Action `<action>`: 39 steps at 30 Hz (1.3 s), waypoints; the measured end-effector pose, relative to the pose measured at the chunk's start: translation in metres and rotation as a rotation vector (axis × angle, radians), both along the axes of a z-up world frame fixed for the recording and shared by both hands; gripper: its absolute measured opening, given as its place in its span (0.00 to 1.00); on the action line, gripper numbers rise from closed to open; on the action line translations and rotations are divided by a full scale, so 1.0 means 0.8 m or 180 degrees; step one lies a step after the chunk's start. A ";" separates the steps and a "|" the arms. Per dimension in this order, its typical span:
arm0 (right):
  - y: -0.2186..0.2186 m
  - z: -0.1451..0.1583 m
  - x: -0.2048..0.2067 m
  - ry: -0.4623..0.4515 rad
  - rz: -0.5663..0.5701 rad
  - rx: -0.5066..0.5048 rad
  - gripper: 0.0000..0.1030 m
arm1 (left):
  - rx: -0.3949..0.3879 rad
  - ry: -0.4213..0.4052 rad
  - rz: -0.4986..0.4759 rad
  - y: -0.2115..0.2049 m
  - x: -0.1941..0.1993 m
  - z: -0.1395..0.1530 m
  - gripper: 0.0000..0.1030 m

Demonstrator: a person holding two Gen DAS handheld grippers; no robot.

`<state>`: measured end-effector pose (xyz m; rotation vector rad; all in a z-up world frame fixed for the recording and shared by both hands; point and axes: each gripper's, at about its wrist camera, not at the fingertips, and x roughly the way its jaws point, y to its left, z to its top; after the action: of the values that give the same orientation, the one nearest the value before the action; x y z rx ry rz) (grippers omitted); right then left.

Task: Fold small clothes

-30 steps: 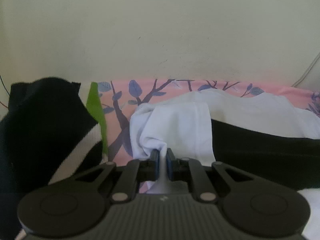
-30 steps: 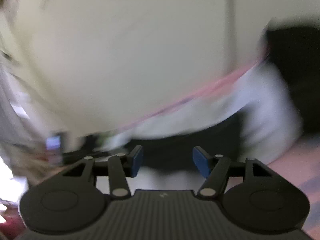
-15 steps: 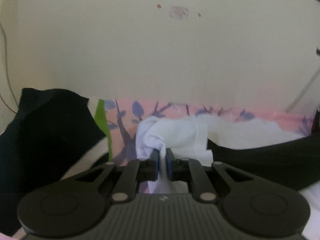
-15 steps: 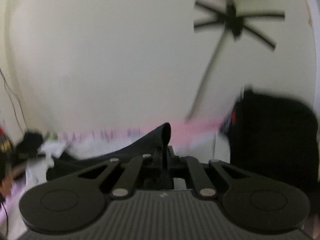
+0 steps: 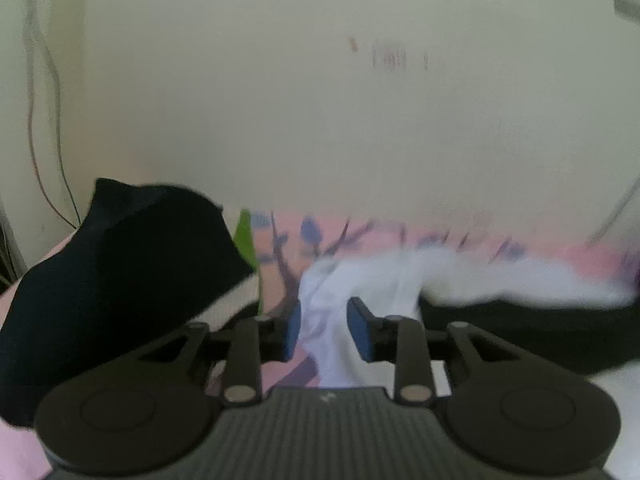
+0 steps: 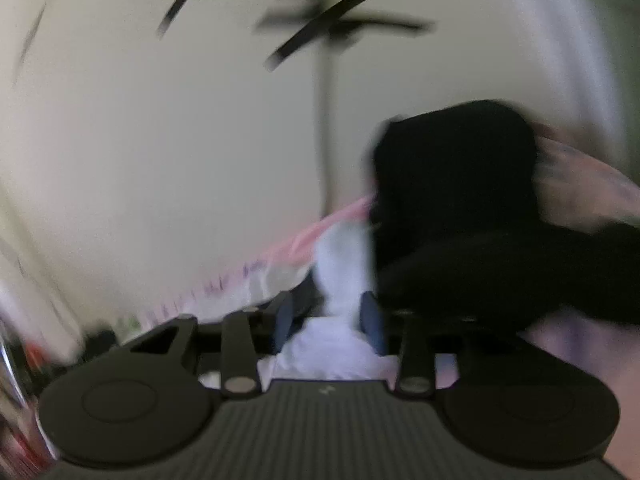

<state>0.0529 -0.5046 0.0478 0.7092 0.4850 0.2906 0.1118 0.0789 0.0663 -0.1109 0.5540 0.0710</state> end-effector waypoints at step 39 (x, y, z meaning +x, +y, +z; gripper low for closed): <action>0.186 0.211 0.068 -0.1459 0.0601 -0.0907 0.06 | -0.0925 -0.0256 -0.0941 -0.046 0.053 -0.020 0.39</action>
<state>0.1074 -0.3556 0.2163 0.3026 0.1487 0.5349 0.1542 0.0424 0.0506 -0.3120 0.4927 -0.3017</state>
